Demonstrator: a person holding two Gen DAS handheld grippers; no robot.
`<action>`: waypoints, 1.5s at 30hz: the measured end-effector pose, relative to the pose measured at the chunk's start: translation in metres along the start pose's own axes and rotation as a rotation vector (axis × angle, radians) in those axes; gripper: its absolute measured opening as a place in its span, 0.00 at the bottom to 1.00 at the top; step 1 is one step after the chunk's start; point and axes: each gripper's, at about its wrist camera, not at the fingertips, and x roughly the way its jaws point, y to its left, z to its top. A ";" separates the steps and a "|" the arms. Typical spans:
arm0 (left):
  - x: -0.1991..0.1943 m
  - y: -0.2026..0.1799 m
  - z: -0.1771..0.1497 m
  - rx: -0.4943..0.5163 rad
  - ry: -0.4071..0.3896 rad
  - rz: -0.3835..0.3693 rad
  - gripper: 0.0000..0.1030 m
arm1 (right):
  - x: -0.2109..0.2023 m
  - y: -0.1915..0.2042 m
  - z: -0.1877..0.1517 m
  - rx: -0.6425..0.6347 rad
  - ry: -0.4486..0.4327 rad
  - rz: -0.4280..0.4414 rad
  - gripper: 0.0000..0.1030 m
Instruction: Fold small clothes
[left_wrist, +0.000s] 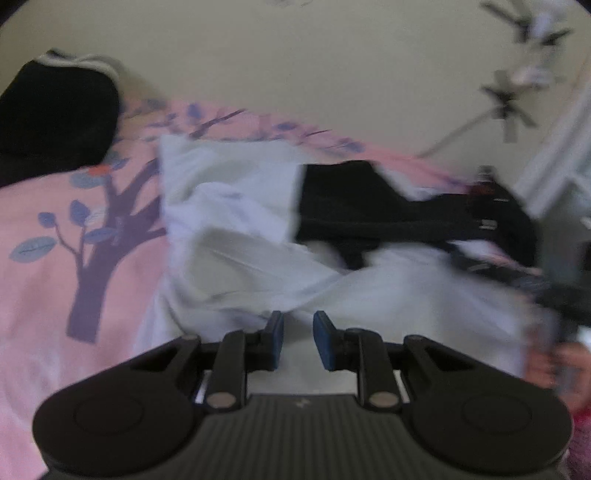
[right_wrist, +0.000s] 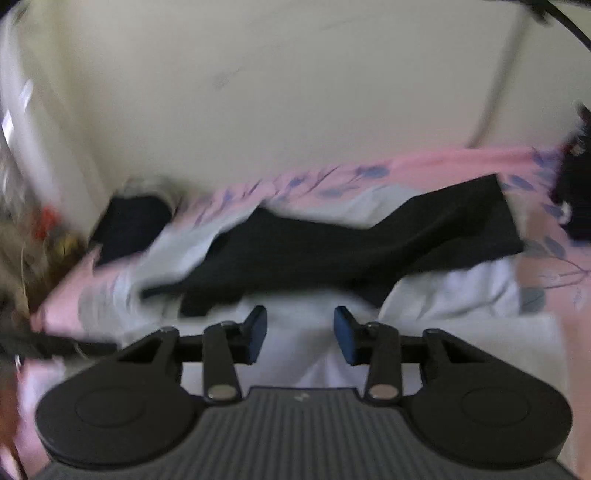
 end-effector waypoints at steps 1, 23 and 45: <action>0.000 0.005 0.004 -0.032 0.006 -0.016 0.16 | -0.008 -0.006 0.005 0.037 -0.004 0.032 0.36; 0.156 -0.008 0.192 0.045 0.068 0.103 0.91 | 0.142 -0.103 0.146 -0.099 0.226 -0.057 0.79; -0.009 -0.069 0.111 0.190 -0.182 -0.013 0.12 | -0.036 0.006 0.098 -0.383 -0.043 0.119 0.00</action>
